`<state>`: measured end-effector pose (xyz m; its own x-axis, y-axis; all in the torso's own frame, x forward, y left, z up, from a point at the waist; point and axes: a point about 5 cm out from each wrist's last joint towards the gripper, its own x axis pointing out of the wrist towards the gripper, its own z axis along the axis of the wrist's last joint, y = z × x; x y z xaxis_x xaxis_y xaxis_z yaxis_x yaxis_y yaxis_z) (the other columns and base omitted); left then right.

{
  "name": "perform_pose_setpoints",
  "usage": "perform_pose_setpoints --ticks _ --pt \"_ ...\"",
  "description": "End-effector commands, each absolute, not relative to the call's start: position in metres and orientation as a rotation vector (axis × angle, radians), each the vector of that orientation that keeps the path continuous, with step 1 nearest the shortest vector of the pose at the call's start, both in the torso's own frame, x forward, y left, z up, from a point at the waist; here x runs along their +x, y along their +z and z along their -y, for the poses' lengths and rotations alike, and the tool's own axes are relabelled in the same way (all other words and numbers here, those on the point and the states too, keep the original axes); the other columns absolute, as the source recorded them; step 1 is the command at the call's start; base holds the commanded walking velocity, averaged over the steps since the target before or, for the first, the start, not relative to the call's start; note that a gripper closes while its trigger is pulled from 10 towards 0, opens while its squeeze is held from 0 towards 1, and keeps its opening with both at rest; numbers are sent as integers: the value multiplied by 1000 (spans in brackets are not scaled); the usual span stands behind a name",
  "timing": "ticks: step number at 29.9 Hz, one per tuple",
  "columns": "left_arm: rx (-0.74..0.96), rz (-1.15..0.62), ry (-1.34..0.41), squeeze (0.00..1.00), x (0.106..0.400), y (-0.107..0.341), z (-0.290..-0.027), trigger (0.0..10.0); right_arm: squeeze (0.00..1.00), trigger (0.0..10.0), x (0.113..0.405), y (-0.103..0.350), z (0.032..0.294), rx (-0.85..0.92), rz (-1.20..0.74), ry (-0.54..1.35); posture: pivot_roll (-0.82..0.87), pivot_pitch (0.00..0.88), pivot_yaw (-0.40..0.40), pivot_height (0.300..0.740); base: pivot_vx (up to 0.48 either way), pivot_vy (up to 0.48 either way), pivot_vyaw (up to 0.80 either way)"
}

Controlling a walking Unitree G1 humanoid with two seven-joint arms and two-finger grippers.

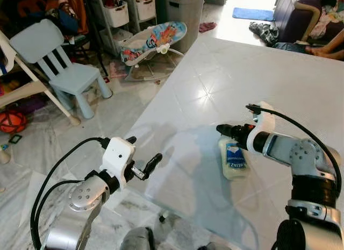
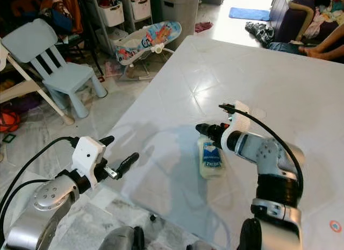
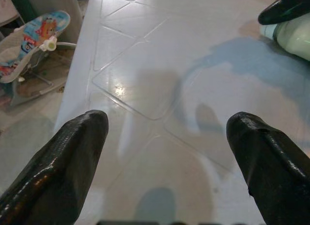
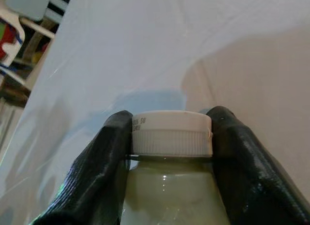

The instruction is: Restocking fridge

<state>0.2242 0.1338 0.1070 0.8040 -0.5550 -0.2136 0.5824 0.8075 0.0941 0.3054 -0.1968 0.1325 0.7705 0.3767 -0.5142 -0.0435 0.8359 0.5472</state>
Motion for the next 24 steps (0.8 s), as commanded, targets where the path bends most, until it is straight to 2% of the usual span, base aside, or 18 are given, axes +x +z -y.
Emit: perform_pose_setpoints --ticks 1,6,9,11,12,13,14,15,16,17,18,19,22,24 --pt "168 -163 -615 0 224 112 -132 10000 0 0 304 138 199 548 -618 219 40 73 34 740 0 0 0" --pt "164 -162 -612 0 225 111 -132 10000 0 0 301 144 201 524 -518 186 33 67 39 740 0 0 0" --pt "168 -149 -615 0 229 111 -130 10000 0 0 302 172 201 339 -238 124 22 40 42 740 0 0 0" --pt "168 -146 -615 0 231 112 -129 10000 0 0 302 179 200 312 -189 116 22 40 42 740 0 0 0" --pt "168 -143 -615 0 232 112 -129 10000 0 667 302 184 199 273 -156 116 19 32 40 740 0 0 0" --pt "168 -143 -615 0 232 112 -129 10000 0 667 302 184 199 273 -156 116 19 32 40 740 0 0 0" --pt "168 -138 -614 0 233 112 -128 10000 0 2706 301 189 197 217 -116 113 18 27 39 740 0 0 0" --pt "169 -130 -609 0 234 112 -128 10000 0 2706 300 192 195 160 -83 109 17 21 35 740 0 0 0" --pt "170 -119 -599 0 236 113 -128 10000 0 3529 299 195 193 106 -45 108 15 9 30 740 0 0 0" --pt "171 -111 -586 0 239 113 -128 10000 0 5725 299 196 192 58 -23 109 14 0 24 740 0 0 0" --pt "171 -111 -586 0 239 113 -128 10000 0 5725 299 196 192 58 -23 109 14 0 24 740 0 0 0" --pt "173 -104 -573 0 241 114 -128 10000 0 10000 298 196 191 23 -12 106 14 0 24 740 0 0 0" --pt "176 -68 -514 0 248 117 -131 10000 0 10000 294 193 191 -73 27 95 7 0 15 740 0 0 0" --pt "148 -45 -432 0 255 120 -136 10000 0 10000 287 192 186 -221 94 124 0 0 8 740 0 0 0"
